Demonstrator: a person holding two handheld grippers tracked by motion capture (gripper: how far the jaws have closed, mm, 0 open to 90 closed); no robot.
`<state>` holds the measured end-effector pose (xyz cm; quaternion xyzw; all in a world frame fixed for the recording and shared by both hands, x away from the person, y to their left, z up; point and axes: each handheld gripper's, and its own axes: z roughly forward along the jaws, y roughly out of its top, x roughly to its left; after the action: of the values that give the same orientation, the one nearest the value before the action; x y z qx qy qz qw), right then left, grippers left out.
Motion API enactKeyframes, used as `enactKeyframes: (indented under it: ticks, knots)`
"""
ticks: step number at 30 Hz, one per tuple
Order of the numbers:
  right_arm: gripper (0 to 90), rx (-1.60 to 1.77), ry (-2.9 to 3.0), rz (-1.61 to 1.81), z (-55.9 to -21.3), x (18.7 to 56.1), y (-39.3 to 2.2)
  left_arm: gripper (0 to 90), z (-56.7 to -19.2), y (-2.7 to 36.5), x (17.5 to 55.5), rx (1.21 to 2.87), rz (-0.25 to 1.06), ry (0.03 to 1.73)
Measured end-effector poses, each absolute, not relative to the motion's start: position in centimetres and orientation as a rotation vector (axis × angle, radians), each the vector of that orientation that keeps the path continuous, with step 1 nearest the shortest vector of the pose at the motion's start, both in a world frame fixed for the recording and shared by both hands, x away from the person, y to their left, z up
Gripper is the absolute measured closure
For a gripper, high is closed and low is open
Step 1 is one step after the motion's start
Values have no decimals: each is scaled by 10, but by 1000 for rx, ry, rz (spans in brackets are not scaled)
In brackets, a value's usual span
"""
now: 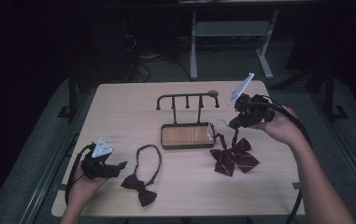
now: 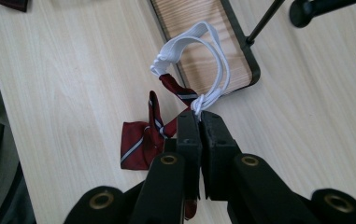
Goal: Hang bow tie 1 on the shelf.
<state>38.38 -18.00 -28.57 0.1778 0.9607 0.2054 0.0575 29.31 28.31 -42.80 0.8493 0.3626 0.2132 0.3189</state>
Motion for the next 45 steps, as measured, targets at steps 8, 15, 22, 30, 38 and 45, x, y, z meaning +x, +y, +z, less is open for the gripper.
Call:
enactKeyframes:
  ticks: [8, 15, 22, 30, 38, 45]
  knots:
    - [863, 542, 2888, 638, -272, 389, -176, 257, -428, 283, 293, 2228, 559, 956]
    - [863, 568, 2872, 625, -262, 399, -174, 257, -429, 282, 294, 2237, 559, 949]
    - [863, 577, 2858, 643, -257, 408, -175, 257, -430, 282, 294, 2241, 556, 946]
    - [862, 635, 2839, 639, -253, 422, -176, 257, -430, 281, 294, 2239, 554, 943]
    - [862, 724, 2827, 637, -259, 433, -182, 257, -430, 280, 294, 2240, 554, 940]
    - [855, 758, 2817, 658, -262, 437, -182, 257, -429, 281, 293, 2232, 560, 942]
